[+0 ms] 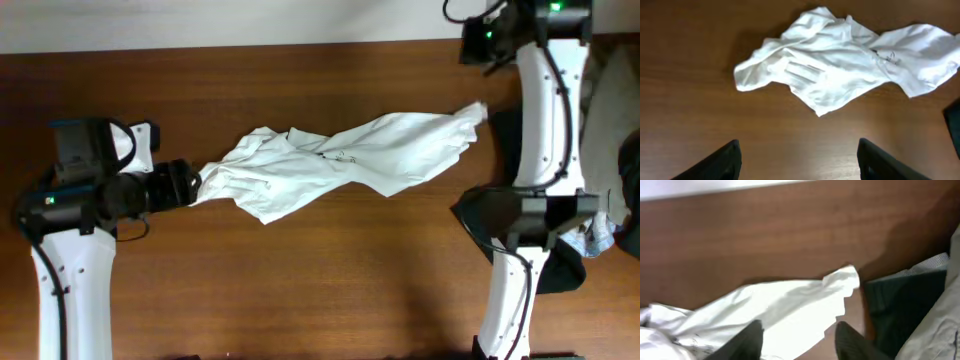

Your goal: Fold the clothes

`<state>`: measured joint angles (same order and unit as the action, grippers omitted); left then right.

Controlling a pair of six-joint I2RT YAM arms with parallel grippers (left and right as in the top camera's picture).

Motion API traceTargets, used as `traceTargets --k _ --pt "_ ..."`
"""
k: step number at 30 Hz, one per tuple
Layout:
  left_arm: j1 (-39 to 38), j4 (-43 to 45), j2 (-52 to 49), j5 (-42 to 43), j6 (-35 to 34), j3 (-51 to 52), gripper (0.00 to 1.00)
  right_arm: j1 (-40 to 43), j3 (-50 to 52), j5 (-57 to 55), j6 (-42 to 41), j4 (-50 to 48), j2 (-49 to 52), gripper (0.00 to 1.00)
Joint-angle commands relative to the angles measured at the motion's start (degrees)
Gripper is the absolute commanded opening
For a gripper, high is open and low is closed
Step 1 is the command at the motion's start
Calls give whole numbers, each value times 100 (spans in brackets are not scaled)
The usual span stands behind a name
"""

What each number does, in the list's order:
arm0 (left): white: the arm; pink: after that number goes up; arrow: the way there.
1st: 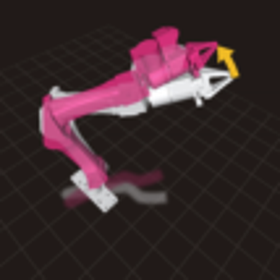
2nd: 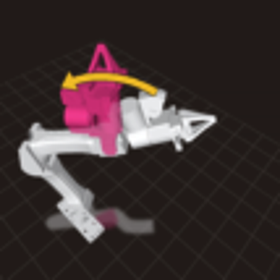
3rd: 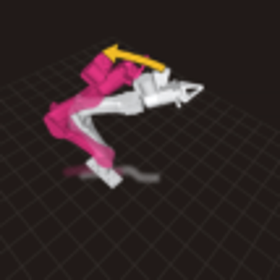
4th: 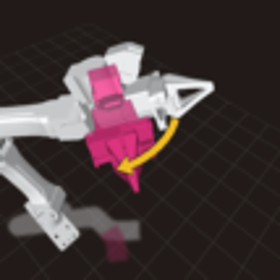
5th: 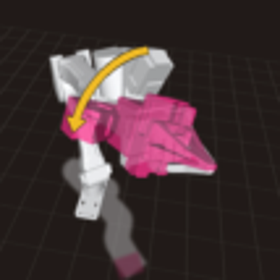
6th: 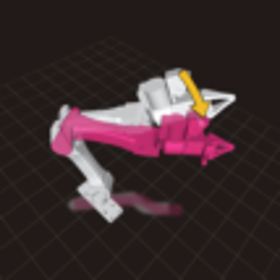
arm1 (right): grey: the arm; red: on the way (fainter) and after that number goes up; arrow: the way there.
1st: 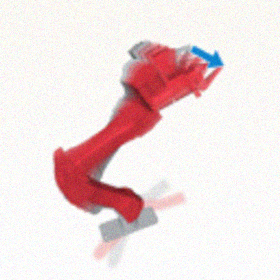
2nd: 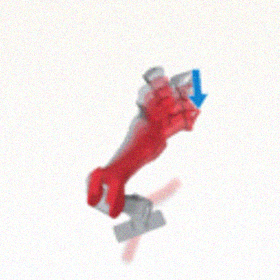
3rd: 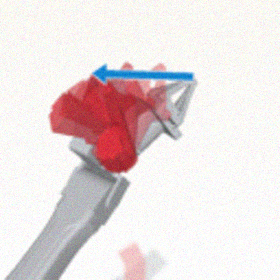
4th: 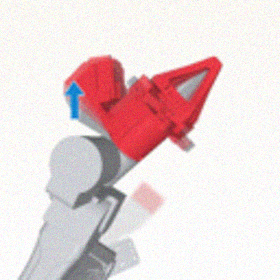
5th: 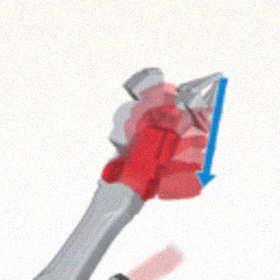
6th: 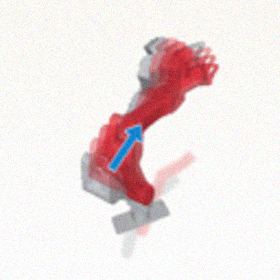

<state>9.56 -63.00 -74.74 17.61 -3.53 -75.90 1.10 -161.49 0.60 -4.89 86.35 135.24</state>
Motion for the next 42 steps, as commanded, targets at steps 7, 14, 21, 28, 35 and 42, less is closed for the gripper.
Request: traceTargets --k 7,14,21,28,35,42 --pt "-1318 3698 -2730 278 55 -116 70 -295 1718 518 426 1099 13 67" --pt "-2389 3541 -4966 -92 686 -1823 66 -588 3738 1032 645 968 13 71" --pt "-2570 3613 -5298 -396 684 -1821 5 -1502 4940 1078 916 -737 13 73" --pt "-2343 2894 -4507 -544 682 -2026 0 -1344 4166 863 896 -267 -466 4" --pt "-2516 2492 -4006 46 570 -2039 52 -1172 2358 791 916 1097 -743 4" --pt "-3532 3320 -5289 79 573 -2039 63 -1196 3840 339 916 1010 -743 4"
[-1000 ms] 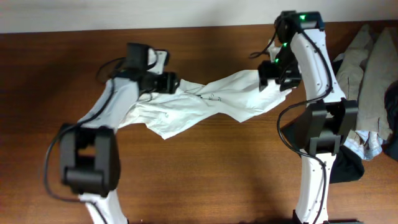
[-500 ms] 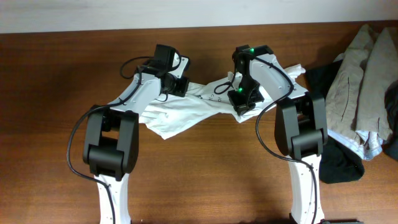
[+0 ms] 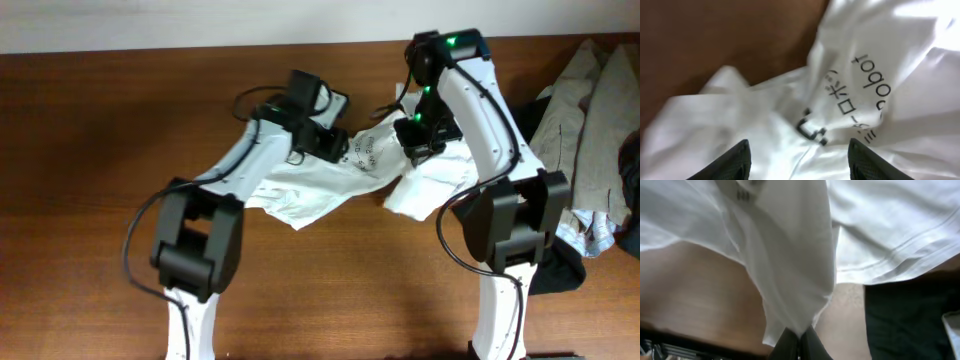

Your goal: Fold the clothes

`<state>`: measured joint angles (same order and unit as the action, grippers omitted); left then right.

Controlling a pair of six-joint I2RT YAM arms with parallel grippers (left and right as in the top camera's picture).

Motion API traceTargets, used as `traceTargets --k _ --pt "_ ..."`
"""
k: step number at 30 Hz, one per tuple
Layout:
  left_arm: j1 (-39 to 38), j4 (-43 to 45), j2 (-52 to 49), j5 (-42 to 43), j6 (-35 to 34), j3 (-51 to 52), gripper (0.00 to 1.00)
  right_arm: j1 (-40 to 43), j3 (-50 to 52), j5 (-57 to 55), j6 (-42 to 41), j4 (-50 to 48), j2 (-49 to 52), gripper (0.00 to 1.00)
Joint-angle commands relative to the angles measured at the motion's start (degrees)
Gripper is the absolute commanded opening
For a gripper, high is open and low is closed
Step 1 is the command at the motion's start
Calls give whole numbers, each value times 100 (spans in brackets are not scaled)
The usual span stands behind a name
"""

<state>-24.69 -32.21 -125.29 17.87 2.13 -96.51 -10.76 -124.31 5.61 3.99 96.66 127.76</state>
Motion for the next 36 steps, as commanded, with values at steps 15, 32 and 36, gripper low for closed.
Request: traceTargets --k 15,32,36 --pt "-177 118 -424 -1475 -667 -393 60 -9 120 -179 28 -68 4 4" --pt "55 -540 -393 -1624 -684 -1370 0 -9 114 -179 -33 -149 -2 4" --pt "667 -1259 763 -1622 -636 -1696 0 131 -1268 -66 -254 -72 -13 4"
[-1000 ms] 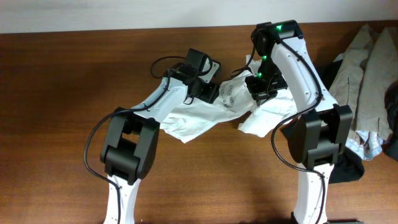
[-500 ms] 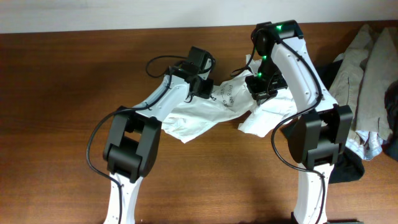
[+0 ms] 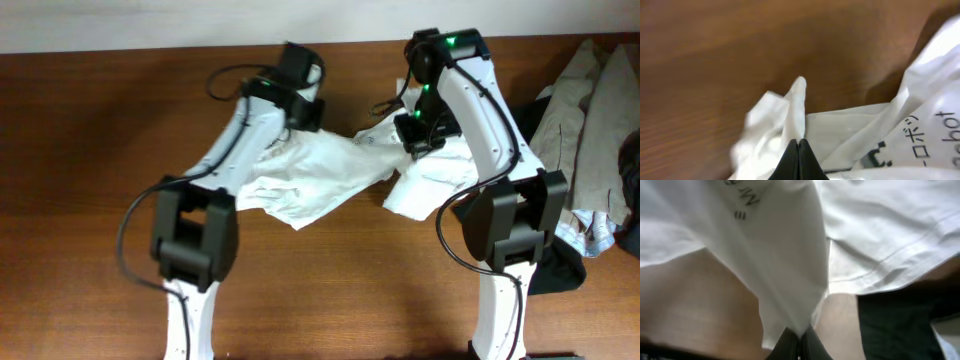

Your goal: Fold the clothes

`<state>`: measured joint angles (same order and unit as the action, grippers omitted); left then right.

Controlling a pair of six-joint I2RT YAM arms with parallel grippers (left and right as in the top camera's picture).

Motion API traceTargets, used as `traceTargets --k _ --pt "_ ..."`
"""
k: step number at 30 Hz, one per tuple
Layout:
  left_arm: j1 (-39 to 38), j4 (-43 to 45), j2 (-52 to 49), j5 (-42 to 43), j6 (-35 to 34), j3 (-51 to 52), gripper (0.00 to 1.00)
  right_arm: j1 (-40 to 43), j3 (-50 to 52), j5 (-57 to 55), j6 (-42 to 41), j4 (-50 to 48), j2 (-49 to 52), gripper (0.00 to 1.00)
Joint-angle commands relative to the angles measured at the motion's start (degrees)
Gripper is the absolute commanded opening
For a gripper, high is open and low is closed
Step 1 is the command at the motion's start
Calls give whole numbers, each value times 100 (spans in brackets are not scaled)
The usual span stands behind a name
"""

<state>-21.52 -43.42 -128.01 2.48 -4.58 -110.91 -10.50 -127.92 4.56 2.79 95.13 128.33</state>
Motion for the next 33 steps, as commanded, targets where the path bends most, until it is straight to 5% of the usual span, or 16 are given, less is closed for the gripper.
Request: traceTargets --k 1,4,5,10,15,20,21,24,27,29,30,33 --pt "466 -240 1318 -83 33 -256 0 101 -1388 138 -105 223 -70 4" --pt "1034 -1241 2210 -741 24 -256 0 -107 -1364 212 474 61 -87 67" --pt "1180 -1386 2240 -811 22 -256 0 -105 -1279 210 424 96 -61 69" --pt "1311 -1493 2192 -837 7 -249 0 -772 728 289 664 -92 -46 67" --pt "1311 -1547 2192 -837 9 -249 0 -1912 2264 -990 223 -2389 -46 71" --pt "1311 -1561 2194 -837 9 -249 0 -1797 2798 -1215 -114 -3849 -46 78" --pt "1311 -1563 2194 -837 9 -249 0 -1779 2852 -1213 -114 -3947 -46 71" --pt "1314 -1563 2194 -839 9 -249 0 -1631 2824 -1139 -116 -3449 -63 4" --pt "1344 -1561 2192 -839 9 -249 0 -1263 1729 -289 758 -1471 -391 4" --pt "1344 -1563 2194 -835 9 -249 0 -839 726 -448 852 -1561 -529 4" --pt "1344 -1565 2194 -835 9 -249 0 -697 717 -216 839 -1834 -529 28" --pt "1344 -1598 2192 -837 9 -249 0 -693 1344 238 1202 -1978 -442 40"
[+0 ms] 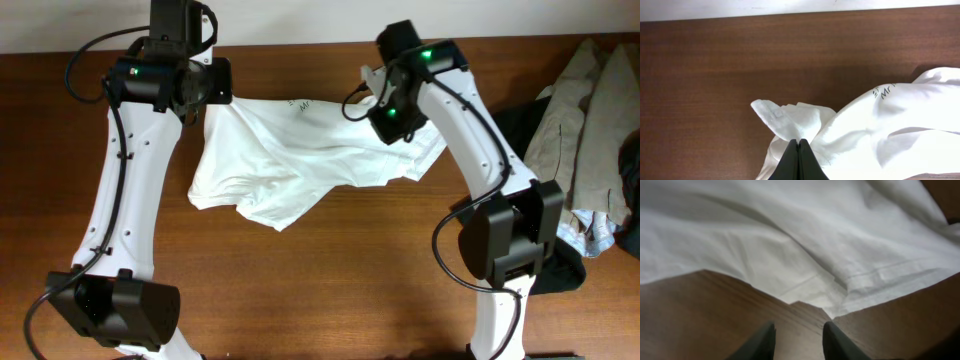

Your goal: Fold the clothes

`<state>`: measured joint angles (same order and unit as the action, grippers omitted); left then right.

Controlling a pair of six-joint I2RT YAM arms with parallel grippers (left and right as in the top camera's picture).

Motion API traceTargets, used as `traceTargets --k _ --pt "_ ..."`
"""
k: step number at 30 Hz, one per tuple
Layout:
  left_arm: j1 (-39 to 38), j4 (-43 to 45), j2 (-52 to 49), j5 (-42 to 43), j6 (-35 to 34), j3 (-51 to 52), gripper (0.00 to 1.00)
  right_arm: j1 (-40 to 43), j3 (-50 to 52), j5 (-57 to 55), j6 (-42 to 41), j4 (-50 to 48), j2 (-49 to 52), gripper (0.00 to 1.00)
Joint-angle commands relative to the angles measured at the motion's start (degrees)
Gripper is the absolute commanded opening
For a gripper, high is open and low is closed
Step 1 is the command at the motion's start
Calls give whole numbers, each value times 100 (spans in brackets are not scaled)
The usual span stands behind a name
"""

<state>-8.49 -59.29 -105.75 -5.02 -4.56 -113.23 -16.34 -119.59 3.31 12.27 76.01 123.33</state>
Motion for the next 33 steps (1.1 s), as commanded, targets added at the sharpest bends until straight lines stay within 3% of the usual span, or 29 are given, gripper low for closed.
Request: traceTargets --k 1,3,8,9,10,12,14,16,18,19,20,21,22,23,24,28,31,33 --pt "42 -9 -33 -87 7 -17 0 -173 1005 367 251 -304 70 52" --pt "42 -15 -33 -87 7 -17 0 -286 1698 402 249 -785 70 62" --pt "42 -20 -33 -85 4 -17 0 -450 2924 400 227 -2577 74 74" --pt "42 -17 -33 -85 7 -17 0 -455 3060 400 227 -2800 74 71" --pt "42 -17 -33 -87 7 -17 0 -461 3126 391 227 -2872 76 58" --pt "42 -17 -33 -85 7 -17 0 -459 3123 358 46 -2815 76 4" --pt "42 -17 -33 -87 7 -17 0 -415 2865 358 -52 -2133 4 4" --pt "42 -17 -33 -87 7 -17 0 -323 2068 426 208 -756 -146 4" --pt "42 -17 -42 -85 7 -17 0 -225 645 929 1878 610 -205 4" --pt "42 -17 -74 -85 4 -15 0 -94 439 890 1958 116 -205 4" --pt "20 -20 -144 -79 4 -11 0 170 511 599 986 -1145 -129 17" --pt "-15 -24 -216 -72 4 -11 0 317 516 345 -59 -1598 -48 35" --pt "-72 -48 -310 -74 4 -11 0 485 516 245 -905 -1738 50 36" --pt "-125 -92 -400 -79 4 -11 0 603 516 299 -1217 -1569 76 43" --pt "-164 -109 -483 -81 7 -9 0 669 516 282 -1213 -1335 70 52" --pt "-173 -76 -680 -155 7 -9 0 433 516 398 -337 -743 76 54" --pt "-57 197 -680 -1644 9 -9 0 170 520 398 101 -1086 302 54" --pt "-15 295 -680 -1628 7 -9 0 90 520 396 109 -1287 516 60"
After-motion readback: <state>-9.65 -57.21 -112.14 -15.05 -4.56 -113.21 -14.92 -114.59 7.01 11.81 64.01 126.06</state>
